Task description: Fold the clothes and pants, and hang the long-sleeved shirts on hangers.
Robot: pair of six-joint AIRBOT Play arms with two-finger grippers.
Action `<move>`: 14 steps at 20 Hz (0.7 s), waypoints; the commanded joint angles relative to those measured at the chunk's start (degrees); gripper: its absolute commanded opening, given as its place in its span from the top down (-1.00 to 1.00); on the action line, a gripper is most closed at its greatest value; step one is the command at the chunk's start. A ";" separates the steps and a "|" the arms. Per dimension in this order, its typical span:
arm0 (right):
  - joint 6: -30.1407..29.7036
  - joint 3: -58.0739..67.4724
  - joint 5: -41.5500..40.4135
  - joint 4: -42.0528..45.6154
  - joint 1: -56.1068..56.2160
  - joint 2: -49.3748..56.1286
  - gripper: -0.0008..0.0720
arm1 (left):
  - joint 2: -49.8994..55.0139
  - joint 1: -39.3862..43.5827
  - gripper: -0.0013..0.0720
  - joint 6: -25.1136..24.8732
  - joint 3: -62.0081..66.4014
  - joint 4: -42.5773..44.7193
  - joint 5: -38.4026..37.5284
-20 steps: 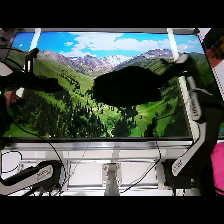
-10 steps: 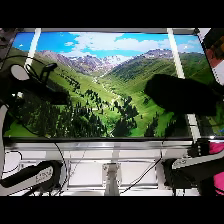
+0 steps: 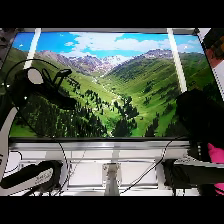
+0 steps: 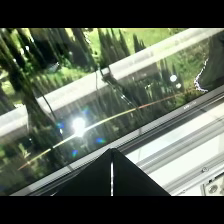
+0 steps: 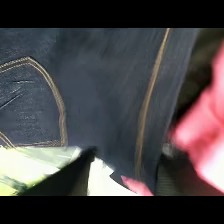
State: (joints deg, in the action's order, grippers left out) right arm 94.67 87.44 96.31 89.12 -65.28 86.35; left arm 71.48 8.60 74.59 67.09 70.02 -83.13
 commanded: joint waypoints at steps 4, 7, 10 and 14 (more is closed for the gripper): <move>2.12 12.04 -2.78 -13.73 -1.36 -0.98 -0.29 | 0.09 0.46 0.90 0.42 -0.02 0.26 0.22; -1.73 13.40 -2.64 -21.70 5.18 -1.18 0.93 | 0.02 0.46 0.93 0.42 -0.02 1.66 0.59; -2.43 6.75 -2.54 -16.39 17.31 -1.27 0.94 | -0.90 -0.52 0.94 -0.50 -0.04 5.22 0.87; -4.28 -8.61 -3.63 -15.17 37.57 -2.51 0.94 | -1.92 -6.16 0.94 -1.53 -0.15 5.38 -2.67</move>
State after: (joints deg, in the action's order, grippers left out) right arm 91.94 87.13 93.32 73.69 -40.05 84.53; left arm 70.15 5.54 74.04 66.98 74.32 -83.15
